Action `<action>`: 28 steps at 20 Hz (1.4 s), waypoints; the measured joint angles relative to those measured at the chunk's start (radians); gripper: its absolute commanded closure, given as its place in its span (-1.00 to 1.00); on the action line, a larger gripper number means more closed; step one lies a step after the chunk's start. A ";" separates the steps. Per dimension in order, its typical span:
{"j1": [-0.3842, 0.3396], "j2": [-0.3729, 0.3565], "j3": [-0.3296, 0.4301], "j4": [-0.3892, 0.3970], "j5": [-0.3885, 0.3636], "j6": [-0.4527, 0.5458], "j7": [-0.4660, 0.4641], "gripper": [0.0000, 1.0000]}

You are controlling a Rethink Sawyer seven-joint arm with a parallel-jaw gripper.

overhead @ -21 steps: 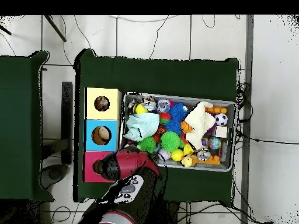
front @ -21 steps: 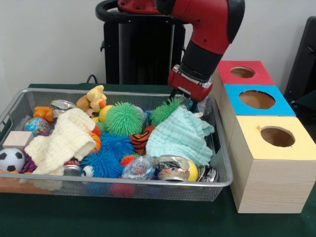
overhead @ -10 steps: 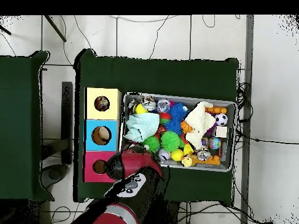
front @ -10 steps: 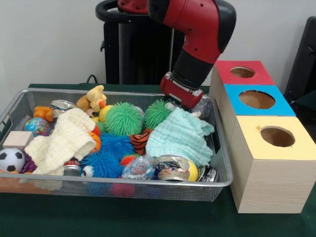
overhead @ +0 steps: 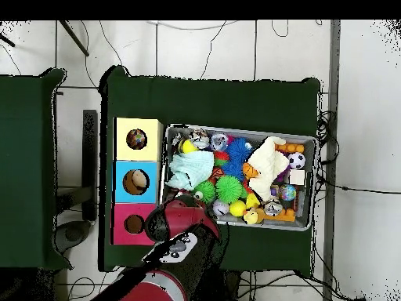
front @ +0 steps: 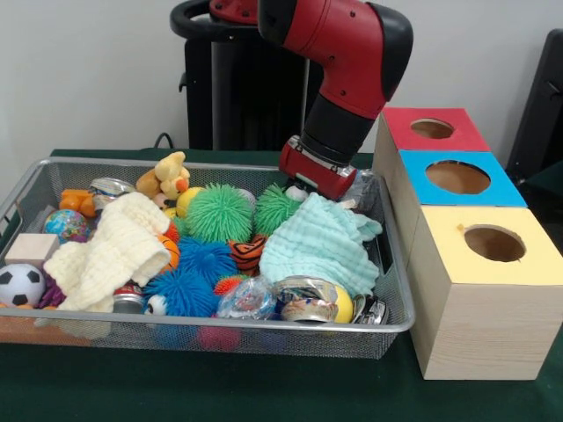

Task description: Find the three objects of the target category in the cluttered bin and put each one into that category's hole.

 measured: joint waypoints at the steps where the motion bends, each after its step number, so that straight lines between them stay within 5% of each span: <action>1: 0.000 0.000 0.000 0.000 0.000 0.000 0.000 -1.00; 14: 0.048 0.003 -0.039 0.000 0.000 0.000 0.000 -1.00; 15: 0.069 0.003 -0.055 0.000 0.000 -0.001 0.000 1.00; 28: 0.061 -0.019 -0.069 0.000 -0.003 -0.001 0.000 1.00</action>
